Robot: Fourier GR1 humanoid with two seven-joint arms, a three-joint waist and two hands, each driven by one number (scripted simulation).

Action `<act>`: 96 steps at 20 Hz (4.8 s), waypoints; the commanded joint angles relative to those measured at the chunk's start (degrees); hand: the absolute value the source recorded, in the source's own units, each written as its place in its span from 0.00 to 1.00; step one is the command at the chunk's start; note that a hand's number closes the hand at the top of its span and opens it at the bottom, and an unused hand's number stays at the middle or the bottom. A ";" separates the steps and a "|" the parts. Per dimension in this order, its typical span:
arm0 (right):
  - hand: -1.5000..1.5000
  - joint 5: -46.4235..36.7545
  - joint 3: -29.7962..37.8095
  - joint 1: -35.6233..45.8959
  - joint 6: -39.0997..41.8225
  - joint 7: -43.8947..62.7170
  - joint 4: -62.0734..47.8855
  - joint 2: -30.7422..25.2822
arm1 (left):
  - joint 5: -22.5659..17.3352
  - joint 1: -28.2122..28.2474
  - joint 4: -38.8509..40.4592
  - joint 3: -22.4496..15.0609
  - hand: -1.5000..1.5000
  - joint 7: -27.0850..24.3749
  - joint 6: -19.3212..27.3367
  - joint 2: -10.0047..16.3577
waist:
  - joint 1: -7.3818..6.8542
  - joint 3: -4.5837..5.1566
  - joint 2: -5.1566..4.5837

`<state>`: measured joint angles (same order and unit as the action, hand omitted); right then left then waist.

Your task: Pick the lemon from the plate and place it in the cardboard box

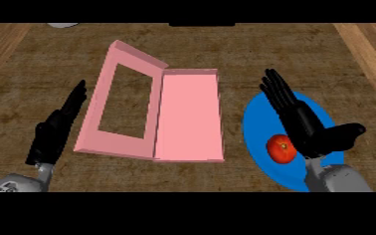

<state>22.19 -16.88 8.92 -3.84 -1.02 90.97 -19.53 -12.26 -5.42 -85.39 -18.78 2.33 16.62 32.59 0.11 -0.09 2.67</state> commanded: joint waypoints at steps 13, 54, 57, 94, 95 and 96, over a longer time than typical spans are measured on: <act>0.00 -19.12 32.09 -23.26 -33.60 -44.45 3.50 -0.02 | 1.88 4.90 3.37 2.44 0.50 -3.25 1.76 1.92 | 9.07 -0.20 -1.67; 0.00 -108.25 0.02 -30.79 -13.28 41.21 27.38 19.53 | 10.22 -4.63 8.29 2.33 0.50 -1.98 -5.40 -6.54 | -0.28 0.10 -2.67; 0.00 -110.17 3.43 -25.69 -12.77 42.17 21.91 19.53 | 9.75 -2.54 10.10 5.04 0.50 -6.18 -7.77 -6.48 | -0.24 0.10 -2.68; 0.00 -101.72 16.63 -4.27 -15.37 36.74 -4.96 17.48 | 22.68 -0.65 3.88 14.82 0.50 -0.62 -15.73 -17.07 | -0.30 0.08 -2.64; 0.00 -99.94 17.03 -6.05 -18.79 34.70 -6.64 17.61 | 24.40 -1.50 5.61 14.01 0.50 -1.57 -14.31 -18.22 | -0.20 0.08 -2.66; 0.00 -99.26 18.35 -2.20 -16.88 34.36 -8.29 16.16 | 21.44 -2.51 7.58 17.44 0.50 -2.92 -18.33 -14.91 | -0.27 0.08 -2.69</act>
<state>-77.64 -0.25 3.36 -18.96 34.63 88.54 -2.41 10.01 -7.72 -77.81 -3.40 -0.58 0.81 16.38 0.04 0.54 0.55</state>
